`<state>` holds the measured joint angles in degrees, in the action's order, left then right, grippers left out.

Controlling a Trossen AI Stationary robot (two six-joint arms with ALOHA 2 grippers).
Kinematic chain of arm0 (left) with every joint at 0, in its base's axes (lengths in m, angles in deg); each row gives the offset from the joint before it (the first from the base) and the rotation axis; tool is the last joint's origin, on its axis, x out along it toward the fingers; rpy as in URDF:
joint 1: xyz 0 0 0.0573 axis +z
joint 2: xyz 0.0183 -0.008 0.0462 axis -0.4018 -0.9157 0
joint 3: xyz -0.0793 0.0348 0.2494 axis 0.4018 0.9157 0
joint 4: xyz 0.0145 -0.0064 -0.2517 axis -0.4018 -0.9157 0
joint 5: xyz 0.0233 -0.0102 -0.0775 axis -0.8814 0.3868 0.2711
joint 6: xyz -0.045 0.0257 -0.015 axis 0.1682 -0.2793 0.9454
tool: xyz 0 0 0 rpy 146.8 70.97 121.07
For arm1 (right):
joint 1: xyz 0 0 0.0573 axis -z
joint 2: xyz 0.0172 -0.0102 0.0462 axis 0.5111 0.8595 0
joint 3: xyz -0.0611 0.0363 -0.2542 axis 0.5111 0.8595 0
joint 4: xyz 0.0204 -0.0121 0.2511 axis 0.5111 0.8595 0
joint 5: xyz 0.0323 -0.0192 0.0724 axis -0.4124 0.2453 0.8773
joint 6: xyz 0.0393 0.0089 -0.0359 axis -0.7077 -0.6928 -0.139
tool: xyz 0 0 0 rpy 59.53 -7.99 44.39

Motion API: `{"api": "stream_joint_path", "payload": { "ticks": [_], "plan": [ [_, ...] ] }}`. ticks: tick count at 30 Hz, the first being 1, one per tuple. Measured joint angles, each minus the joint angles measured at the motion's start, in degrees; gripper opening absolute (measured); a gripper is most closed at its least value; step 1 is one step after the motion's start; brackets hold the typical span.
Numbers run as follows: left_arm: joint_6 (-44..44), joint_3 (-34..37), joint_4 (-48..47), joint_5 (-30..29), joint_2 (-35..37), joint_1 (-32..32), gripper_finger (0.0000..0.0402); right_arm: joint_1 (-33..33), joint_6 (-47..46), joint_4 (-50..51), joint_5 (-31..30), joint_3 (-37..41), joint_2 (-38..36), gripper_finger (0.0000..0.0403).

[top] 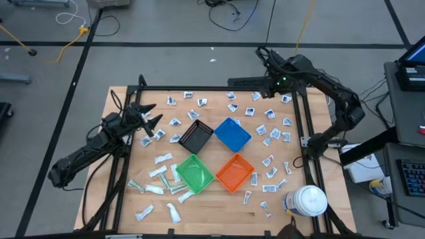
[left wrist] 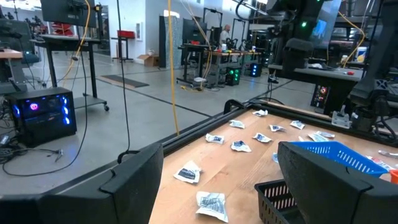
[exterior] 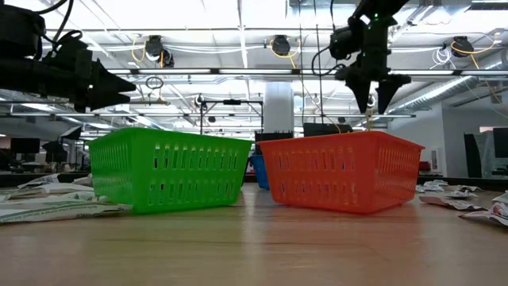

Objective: Pick & Place First Aid Supplies
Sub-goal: Put the blue alcohol pad into the blue bin

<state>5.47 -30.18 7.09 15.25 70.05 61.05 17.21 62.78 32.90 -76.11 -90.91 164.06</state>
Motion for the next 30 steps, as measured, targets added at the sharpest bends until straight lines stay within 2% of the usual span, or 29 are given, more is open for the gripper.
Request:
{"api": "stream_joint_path", "payload": {
  "ticks": [7, 15, 30],
  "plan": [
    [0.0, 0.0, 0.0, 0.0, 0.0, 0.0, 0.0324, -1.2, -3.4, -4.9, 0.2, 7.7, 1.2, 0.0243],
    [0.0, 0.0, 0.0, 0.0, 0.0, 0.0, 0.0324, -2.4, -7.8, -15.4, 0.2, 18.1, 1.1, 0.0242],
    [0.0, 0.0, 0.0, 0.0, 0.0, 0.0, 0.0324, -2.6, -7.9, -36.1, 0.5, 33.7, 1.2, 0.0242]
  ]
}}
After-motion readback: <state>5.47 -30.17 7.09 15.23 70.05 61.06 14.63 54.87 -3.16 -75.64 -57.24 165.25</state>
